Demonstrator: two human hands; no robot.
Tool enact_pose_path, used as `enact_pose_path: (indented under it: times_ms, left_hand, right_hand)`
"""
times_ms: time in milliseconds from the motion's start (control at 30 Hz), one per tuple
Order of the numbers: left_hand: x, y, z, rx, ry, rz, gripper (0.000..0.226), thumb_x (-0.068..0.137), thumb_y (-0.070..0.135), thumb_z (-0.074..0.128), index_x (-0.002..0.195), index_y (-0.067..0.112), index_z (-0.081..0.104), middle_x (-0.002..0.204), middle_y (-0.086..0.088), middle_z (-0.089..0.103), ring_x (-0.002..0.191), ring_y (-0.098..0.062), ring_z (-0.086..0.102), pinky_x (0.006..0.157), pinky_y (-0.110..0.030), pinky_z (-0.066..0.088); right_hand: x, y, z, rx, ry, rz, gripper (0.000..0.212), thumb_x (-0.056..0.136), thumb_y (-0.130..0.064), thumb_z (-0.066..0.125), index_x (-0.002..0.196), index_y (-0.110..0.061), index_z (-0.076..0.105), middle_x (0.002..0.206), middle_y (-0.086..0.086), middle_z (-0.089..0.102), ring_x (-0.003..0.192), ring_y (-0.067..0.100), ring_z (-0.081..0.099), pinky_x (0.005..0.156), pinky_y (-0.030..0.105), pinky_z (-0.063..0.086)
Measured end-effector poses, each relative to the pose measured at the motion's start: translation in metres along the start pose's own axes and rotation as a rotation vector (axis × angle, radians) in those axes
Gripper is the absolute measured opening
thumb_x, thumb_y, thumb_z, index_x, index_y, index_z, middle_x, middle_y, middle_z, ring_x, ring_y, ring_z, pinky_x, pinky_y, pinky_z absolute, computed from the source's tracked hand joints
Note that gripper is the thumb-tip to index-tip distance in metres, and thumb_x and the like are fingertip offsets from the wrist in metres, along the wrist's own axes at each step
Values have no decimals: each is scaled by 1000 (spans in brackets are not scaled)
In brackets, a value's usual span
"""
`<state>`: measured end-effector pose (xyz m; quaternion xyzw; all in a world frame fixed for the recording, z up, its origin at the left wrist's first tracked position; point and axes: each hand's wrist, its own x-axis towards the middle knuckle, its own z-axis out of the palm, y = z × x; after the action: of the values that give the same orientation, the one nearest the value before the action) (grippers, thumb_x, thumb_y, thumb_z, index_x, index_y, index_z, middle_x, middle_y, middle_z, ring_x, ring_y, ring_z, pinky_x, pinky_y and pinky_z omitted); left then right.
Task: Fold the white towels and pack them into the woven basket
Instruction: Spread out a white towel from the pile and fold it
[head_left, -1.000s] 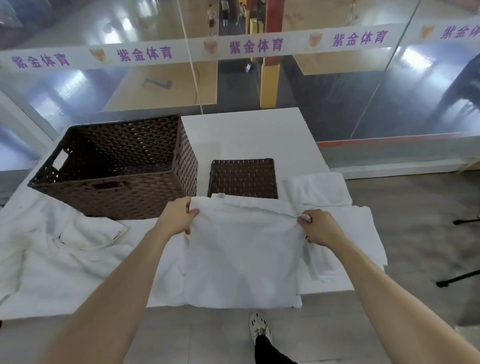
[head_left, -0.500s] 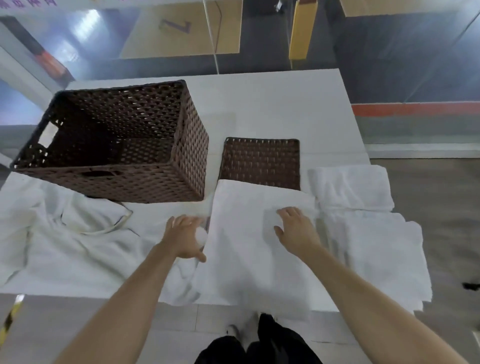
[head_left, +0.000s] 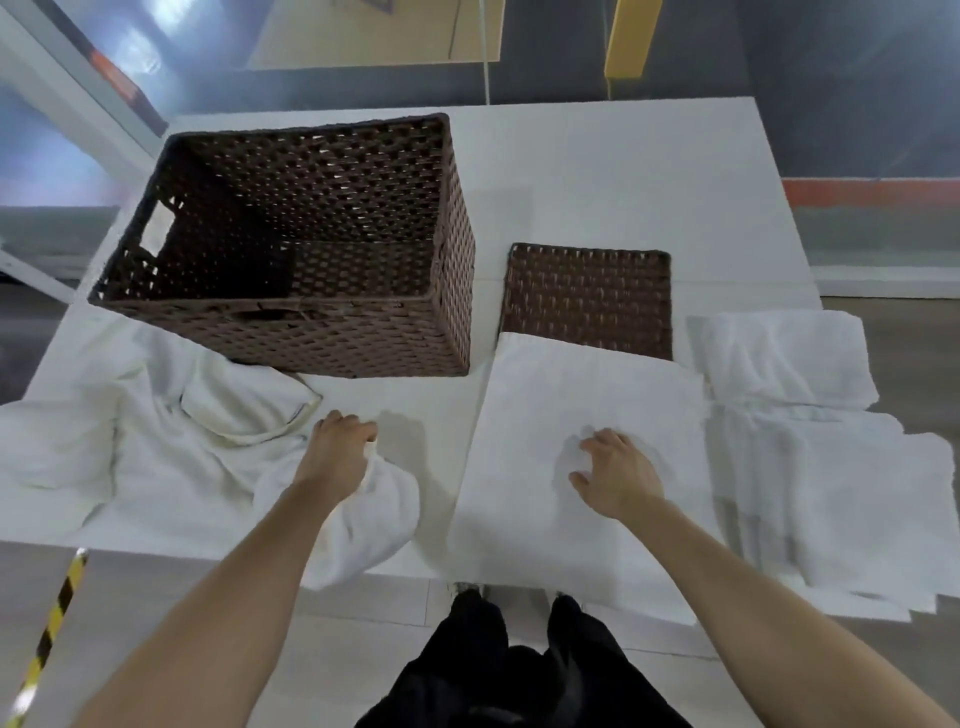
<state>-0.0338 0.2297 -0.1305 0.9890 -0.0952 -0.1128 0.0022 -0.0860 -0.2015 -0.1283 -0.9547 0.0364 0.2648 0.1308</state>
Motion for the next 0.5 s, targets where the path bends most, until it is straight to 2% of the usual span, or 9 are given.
enact_pose_path:
  times_ms: [67,133,233,300,367,433,500]
  left_hand:
    - [14,-5,-10,-6,76,-12,44,52,-14,80,85,14,72,74,-2,58,78,-35,55,67,-39,41]
    - [23,-6,-19,23,146,-51,39,62,-11,78,94,10,74,84,-9,64,85,-38,57,74,-46,46]
    - [27,-1,-27,70,222,-83,46,70,-3,78,114,8,70,104,-15,64,100,-41,58,87,-51,46]
    - [25,10,-30,61,247,-66,51,73,2,79,121,11,65,111,-15,60,102,-40,56,93,-51,44]
    - [17,33,-33,25,285,34,41,79,11,77,119,13,65,113,-12,58,103,-37,55,96,-49,44]
    - [4,64,-29,-73,311,228,23,87,20,75,109,14,68,108,-7,59,102,-32,57,93,-47,47]
    - [-16,97,-13,-176,241,394,19,91,32,73,98,15,69,100,-3,58,95,-27,58,87,-46,51]
  right_hand:
    - [0,-6,-5,-6,-12,25,61,97,-52,63,150,-23,56,154,-3,48,145,24,45,112,40,49]
    - [2,-9,-10,-15,-29,43,61,98,-53,63,150,-23,56,154,-4,47,144,24,46,113,40,46]
    - [2,-9,-13,-52,-53,70,61,100,-56,58,153,-26,54,162,-5,43,149,23,43,123,43,34]
    - [-4,-6,-9,-50,-25,59,57,103,-53,56,153,-26,54,166,-4,41,153,21,37,127,45,27]
    - [-18,0,1,-22,83,25,49,103,-46,59,147,-24,60,158,-1,51,149,22,43,124,43,30]
    - [-37,8,17,-11,200,9,42,101,-40,63,137,-20,67,143,-1,61,139,23,51,117,41,37]
    - [-60,20,35,-6,293,23,36,98,-37,68,128,-17,72,130,0,66,129,24,56,109,42,45]
